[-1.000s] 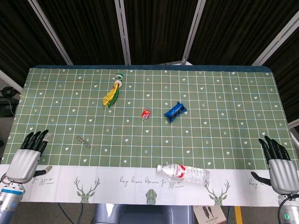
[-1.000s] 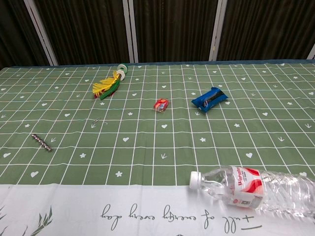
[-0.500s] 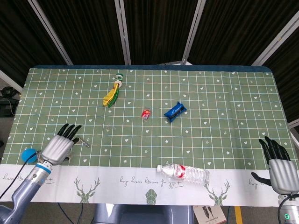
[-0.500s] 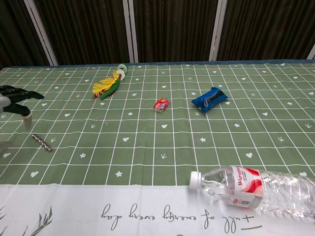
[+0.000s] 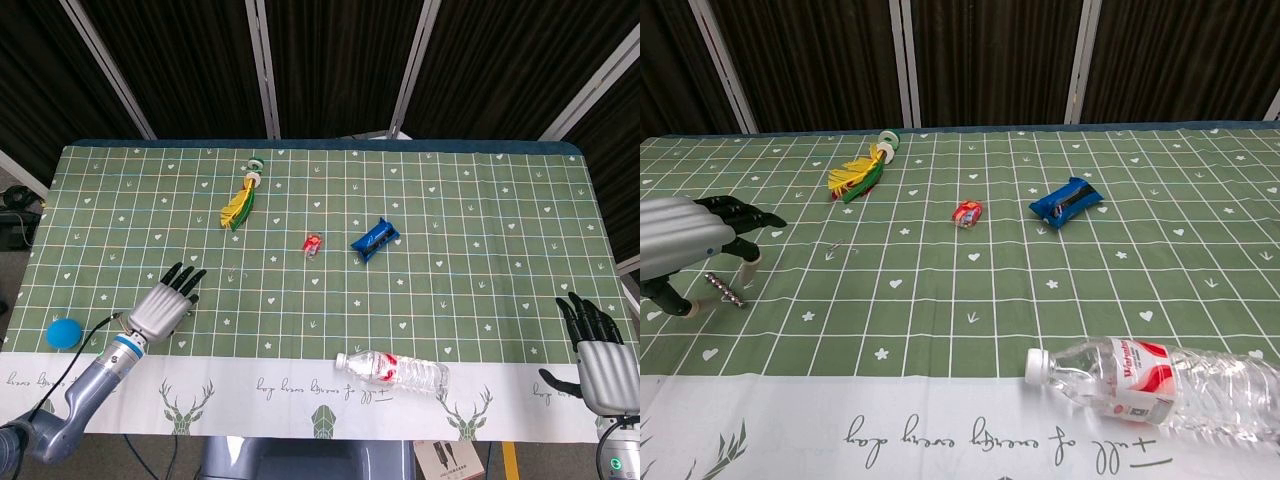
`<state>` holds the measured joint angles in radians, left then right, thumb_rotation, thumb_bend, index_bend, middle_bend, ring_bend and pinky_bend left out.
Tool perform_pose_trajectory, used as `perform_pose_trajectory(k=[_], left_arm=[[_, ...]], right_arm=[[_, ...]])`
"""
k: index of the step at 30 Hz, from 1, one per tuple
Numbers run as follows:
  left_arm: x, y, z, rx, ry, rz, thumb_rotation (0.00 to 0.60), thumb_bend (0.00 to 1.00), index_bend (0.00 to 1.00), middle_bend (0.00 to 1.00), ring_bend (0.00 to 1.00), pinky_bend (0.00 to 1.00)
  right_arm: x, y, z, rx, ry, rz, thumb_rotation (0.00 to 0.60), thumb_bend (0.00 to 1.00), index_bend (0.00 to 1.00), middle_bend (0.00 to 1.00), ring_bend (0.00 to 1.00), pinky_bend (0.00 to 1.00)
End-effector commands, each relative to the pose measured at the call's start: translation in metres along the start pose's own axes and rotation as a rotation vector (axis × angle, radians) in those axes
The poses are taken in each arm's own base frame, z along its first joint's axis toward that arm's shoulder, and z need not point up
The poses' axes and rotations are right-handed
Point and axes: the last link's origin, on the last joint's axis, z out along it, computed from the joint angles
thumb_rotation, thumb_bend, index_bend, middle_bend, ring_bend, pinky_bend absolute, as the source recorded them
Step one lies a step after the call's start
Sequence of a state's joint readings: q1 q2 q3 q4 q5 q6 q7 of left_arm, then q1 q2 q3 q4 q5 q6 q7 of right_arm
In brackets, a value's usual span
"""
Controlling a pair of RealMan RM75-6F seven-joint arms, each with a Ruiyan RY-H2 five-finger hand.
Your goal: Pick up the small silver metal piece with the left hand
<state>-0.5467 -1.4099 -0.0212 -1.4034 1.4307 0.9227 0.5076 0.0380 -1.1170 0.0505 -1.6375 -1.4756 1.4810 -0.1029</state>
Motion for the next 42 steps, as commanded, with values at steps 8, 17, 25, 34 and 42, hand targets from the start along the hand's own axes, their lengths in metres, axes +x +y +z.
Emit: perform_pose_trajectory(k=[8, 17, 25, 34, 42], left_arm=[[-0.009, 0.0, 0.006, 0.009, 0.005, 0.015, 0.6, 0.32, 0.45, 0.0, 0.0, 0.0], [-0.015, 0.0, 0.013, 0.035, 0.019, 0.015, 0.6, 0.31, 0.46, 0.0, 0.0, 0.0], [-0.015, 0.005, 0.018, 0.04, 0.028, 0.018, 0.6, 0.26, 0.46, 0.0, 0.0, 0.0], [-0.017, 0.009, 0.02, 0.039, 0.023, 0.016, 0.6, 0.26, 0.48, 0.0, 0.0, 0.0], [-0.019, 0.01, 0.024, 0.048, 0.01, 0.028, 0.6, 0.26, 0.51, 0.0, 0.0, 0.0]], right_arm=[[0.0, -0.001, 0.0, 0.001, 0.0, 0.001, 0.6, 0.06, 0.06, 0.0, 0.0, 0.12], [0.0, -0.001, 0.0, -0.001, 0.0, 0.001, 0.6, 0.06, 0.06, 0.0, 0.0, 0.12], [0.0, -0.001, 0.0, -0.004, 0.001, 0.004, 0.6, 0.06, 0.06, 0.0, 0.0, 0.12], [0.0, 0.0, 0.0, -0.008, 0.001, 0.008, 0.6, 0.06, 0.07, 0.0, 0.0, 0.12], [0.001, 0.0, -0.001, -0.014, -0.002, 0.014, 0.6, 0.06, 0.07, 0.0, 0.0, 0.12]])
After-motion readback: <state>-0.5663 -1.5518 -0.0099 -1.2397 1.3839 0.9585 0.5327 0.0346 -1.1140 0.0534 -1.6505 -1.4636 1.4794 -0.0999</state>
